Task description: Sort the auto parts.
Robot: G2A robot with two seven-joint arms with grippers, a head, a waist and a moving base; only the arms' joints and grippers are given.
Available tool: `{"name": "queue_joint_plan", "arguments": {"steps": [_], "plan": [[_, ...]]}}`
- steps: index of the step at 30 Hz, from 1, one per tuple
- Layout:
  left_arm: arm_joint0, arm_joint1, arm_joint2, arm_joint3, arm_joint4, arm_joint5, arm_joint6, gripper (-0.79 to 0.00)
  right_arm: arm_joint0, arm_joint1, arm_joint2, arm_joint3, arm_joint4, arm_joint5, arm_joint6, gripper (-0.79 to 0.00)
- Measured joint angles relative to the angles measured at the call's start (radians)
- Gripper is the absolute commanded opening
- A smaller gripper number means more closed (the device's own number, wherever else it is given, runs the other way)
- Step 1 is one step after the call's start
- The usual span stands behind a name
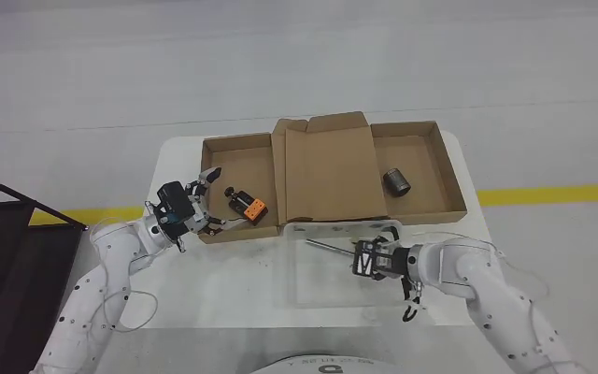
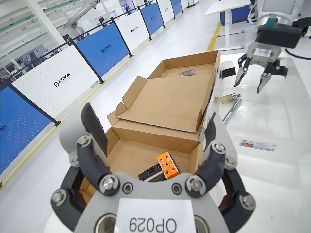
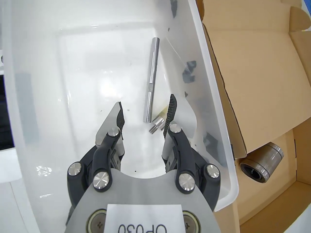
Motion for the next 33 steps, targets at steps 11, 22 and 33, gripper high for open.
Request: {"name": "queue_joint_plan", "arguments": {"steps": [11, 22, 33], "plan": [[0.0, 0.0, 0.0, 0.0, 0.0, 0.0, 0.0, 0.0, 0.062, -0.007, -0.023, 0.107, 0.093, 0.077, 0.052, -0.409], [0.0, 0.0, 0.0, 0.0, 0.0, 0.0, 0.0, 0.0, 0.105, -0.01, -0.048, 0.151, 0.148, 0.092, 0.105, -0.428], [0.0, 0.0, 0.0, 0.0, 0.0, 0.0, 0.0, 0.0, 0.146, -0.014, -0.108, 0.17, 0.149, 0.085, 0.14, -0.446]]}}
